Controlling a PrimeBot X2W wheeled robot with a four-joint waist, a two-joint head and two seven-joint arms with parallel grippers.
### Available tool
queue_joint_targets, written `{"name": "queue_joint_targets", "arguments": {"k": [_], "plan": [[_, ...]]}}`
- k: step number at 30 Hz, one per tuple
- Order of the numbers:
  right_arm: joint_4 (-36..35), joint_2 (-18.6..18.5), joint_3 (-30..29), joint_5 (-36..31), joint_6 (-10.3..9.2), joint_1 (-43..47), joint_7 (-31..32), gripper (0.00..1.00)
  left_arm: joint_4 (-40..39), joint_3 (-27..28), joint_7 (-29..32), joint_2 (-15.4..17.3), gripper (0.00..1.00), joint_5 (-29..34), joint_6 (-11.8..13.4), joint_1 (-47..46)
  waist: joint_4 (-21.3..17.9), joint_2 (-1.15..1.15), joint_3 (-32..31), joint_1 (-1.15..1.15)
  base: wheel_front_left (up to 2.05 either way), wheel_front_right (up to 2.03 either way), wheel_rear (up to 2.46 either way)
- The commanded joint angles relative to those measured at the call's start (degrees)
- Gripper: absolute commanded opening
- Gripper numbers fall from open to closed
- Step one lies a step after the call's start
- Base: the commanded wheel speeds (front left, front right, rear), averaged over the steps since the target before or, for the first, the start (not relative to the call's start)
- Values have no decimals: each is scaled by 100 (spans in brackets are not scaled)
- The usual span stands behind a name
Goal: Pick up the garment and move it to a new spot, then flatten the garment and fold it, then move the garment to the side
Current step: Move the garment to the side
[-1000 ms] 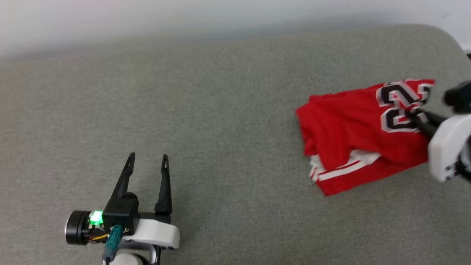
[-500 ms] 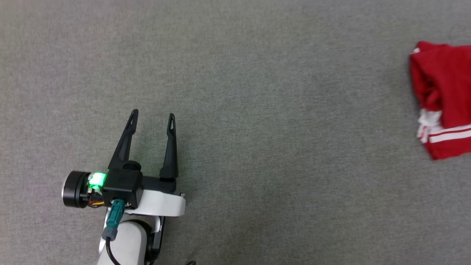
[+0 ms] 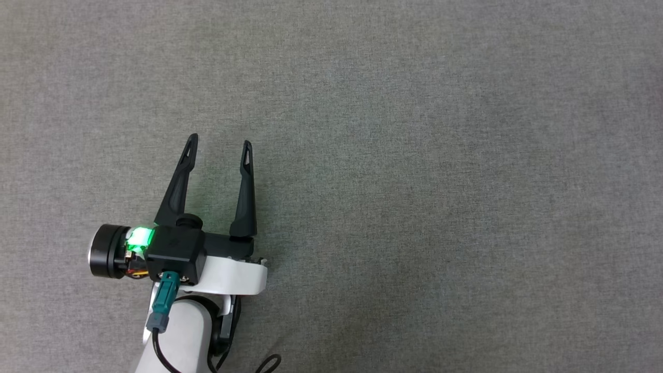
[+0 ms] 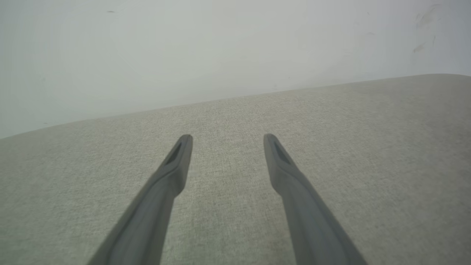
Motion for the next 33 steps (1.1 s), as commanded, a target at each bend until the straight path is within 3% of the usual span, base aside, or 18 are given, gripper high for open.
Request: {"name": "queue_joint_targets", "arguments": {"k": [1,4,5,6,12,24,29,33], "plan": [[148,89,-85,-87,-11,-98,-47,0,-28,0,-11,35,100,-23,49,-7,7,0,-28,-1,0,0,0],[273,158,-182,-186,-11,-144,-113,0,-27,0,-11,49,100,-34,68,30,2,0,-52,-1,0,0,0],[332,210,-229,-227,-11,-161,-142,38,-21,2,-11,55,100,-42,80,46,-4,0,-71,-1,0,0,0],[383,247,-267,-291,-11,-179,-193,100,-16,4,-11,60,100,-47,94,58,-10,0,-88,-1,0,0,0],[486,513,-435,-721,-11,-281,-561,100,43,24,-11,94,100,-91,146,169,-61,0,-341,-1,0,0,0],[145,1230,-1420,-1690,-11,-168,-2661,100,244,36,-11,41,100,-237,203,704,68,0,-1323,-1,0,0,0],[-588,1766,-1950,-2070,-11,129,-3060,100,320,96,-10,44,100,-290,197,966,205,0,-1694,-1,0,0,0],[-1853,2411,-2410,-2287,-10,748,-3074,100,379,165,-11,62,100,-326,161,1112,327,0,-1931,-1,0,0,0]]}}
